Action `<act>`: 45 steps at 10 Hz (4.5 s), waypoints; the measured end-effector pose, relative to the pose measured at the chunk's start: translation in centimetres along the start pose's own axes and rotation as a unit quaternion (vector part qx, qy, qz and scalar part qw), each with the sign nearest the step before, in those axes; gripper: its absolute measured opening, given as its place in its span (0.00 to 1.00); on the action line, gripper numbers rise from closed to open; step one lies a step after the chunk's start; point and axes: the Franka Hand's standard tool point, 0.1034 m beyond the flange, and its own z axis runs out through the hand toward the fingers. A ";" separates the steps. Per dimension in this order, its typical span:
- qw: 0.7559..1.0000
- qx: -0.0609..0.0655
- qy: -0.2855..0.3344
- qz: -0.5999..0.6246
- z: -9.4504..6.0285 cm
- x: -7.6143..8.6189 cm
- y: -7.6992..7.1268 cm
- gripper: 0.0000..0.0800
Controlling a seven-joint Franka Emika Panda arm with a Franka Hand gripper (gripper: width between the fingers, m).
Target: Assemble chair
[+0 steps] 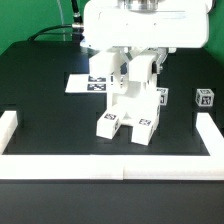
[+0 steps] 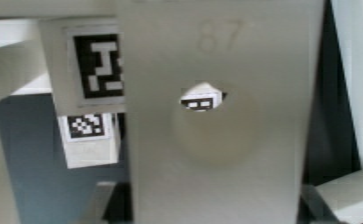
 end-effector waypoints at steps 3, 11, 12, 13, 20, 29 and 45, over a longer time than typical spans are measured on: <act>1.000 0.001 0.005 -0.004 0.0 -0.1 -0.4 0.36; 1.000 -0.002 0.001 -0.005 0.7 -0.3 -0.7 0.36; 1.000 -0.002 0.001 -0.005 0.7 -0.4 -0.7 0.36; 1.000 -0.002 0.000 -0.005 0.8 -0.4 -0.6 0.36; 1.000 -0.014 -0.010 -0.007 2.8 -0.9 0.0 0.36; 1.000 -0.024 -0.007 -0.007 4.7 -0.9 0.8 0.36; 1.000 -0.016 -0.011 -0.010 2.5 -0.6 0.1 0.81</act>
Offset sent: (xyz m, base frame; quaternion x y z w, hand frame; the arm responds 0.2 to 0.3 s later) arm 0.0000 0.0000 0.0000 0.0000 0.0000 0.0000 1.0000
